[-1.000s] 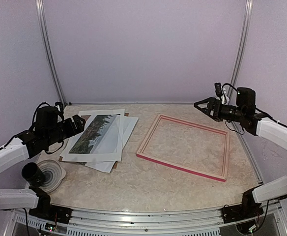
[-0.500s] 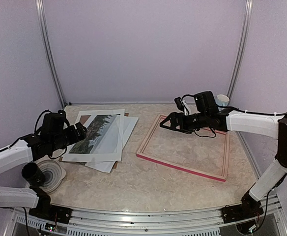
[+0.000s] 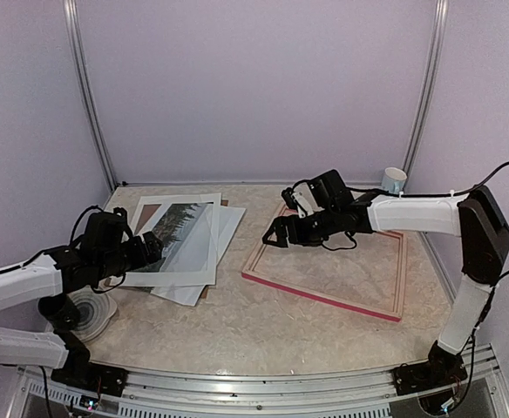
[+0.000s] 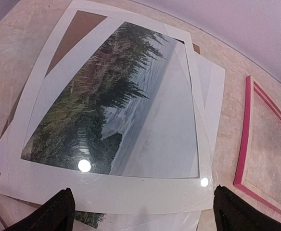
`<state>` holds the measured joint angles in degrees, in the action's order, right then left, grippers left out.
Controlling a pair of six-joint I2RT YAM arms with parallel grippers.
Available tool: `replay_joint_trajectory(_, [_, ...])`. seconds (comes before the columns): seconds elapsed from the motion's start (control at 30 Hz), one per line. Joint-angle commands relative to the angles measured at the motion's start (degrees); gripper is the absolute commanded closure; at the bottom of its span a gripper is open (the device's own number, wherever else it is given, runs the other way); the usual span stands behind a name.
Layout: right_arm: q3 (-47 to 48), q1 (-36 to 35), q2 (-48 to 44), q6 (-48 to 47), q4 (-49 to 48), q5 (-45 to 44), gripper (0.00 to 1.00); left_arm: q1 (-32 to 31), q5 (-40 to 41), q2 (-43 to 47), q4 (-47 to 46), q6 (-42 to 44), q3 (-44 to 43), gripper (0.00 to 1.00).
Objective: Put the photo into the frame
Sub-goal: Adjust the frame body at the center of the board.
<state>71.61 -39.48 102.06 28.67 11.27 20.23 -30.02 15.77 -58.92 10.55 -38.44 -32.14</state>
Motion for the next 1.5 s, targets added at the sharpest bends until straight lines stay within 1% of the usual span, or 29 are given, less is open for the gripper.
replay_joint_trajectory(0.0, [2.47, -1.49, 2.40, -2.72, 3.83, -3.18, 0.01, -2.58, 0.84, -0.60, -2.35, -0.84, 0.76, 0.01])
replay_joint_trajectory(0.23, [2.58, -1.87, 2.04, -8.14, 10.55, -8.67, 0.01, -8.48, 2.53, -2.65, -2.86, 0.13, -1.17, 0.01])
replay_joint_trajectory(0.33, [1.30, -1.60, 0.76, -9.49, 13.60, -14.59, 0.01, -12.38, 4.73, -4.34, -2.38, 1.37, -3.33, 0.01])
replay_joint_trajectory(0.4, [-0.01, -0.27, -0.20, -9.76, 14.71, -16.90, 0.01, -15.56, 6.31, -6.85, -2.00, 2.36, -5.19, 0.01])
replay_joint_trajectory(0.57, [-4.47, 6.36, -4.53, -9.08, 15.23, -21.32, 0.01, -22.22, 9.26, -15.15, -0.79, 6.16, -12.24, 0.01])
replay_joint_trajectory(0.63, [-6.36, 9.80, -6.59, -8.92, 14.77, -22.88, 0.01, -24.56, 9.31, -20.67, -0.06, 8.48, -15.92, 0.01])
replay_joint_trajectory(0.83, [-8.97, 19.67, -9.72, -8.26, 12.97, -26.86, 0.01, -28.90, 5.94, -34.77, 1.26, 11.76, -26.38, 0.01])
replay_joint_trajectory(0.97, [-9.54, 25.64, -9.91, -6.57, 10.90, -27.67, 0.01, -31.54, 3.20, -41.53, 1.23, 12.63, -32.32, 0.01])
replay_joint_trajectory(1.1, [-11.41, 30.70, -9.93, -4.39, 7.10, -28.78, 0.01, -33.30, 0.30, -45.86, 1.28, 13.39, -36.28, 0.01])
replay_joint_trajectory(1.23, [-11.39, 35.55, -7.27, -2.96, 5.00, -26.46, 0.01, -34.04, -2.40, -48.43, 1.08, 13.91, -38.42, 0.01])
replay_joint_trajectory(1.4, [-10.72, 38.82, -4.08, -1.76, 3.10, -26.91, 0.01, -34.07, -3.82, -50.58, 0.90, 14.21, -39.04, 0.01])
replay_joint_trajectory(1.47, [-9.63, 38.91, -2.50, -1.63, 2.22, -27.35, 0.01, -34.06, -4.50, -51.43, 0.73, 14.42, -39.13, 0.01])
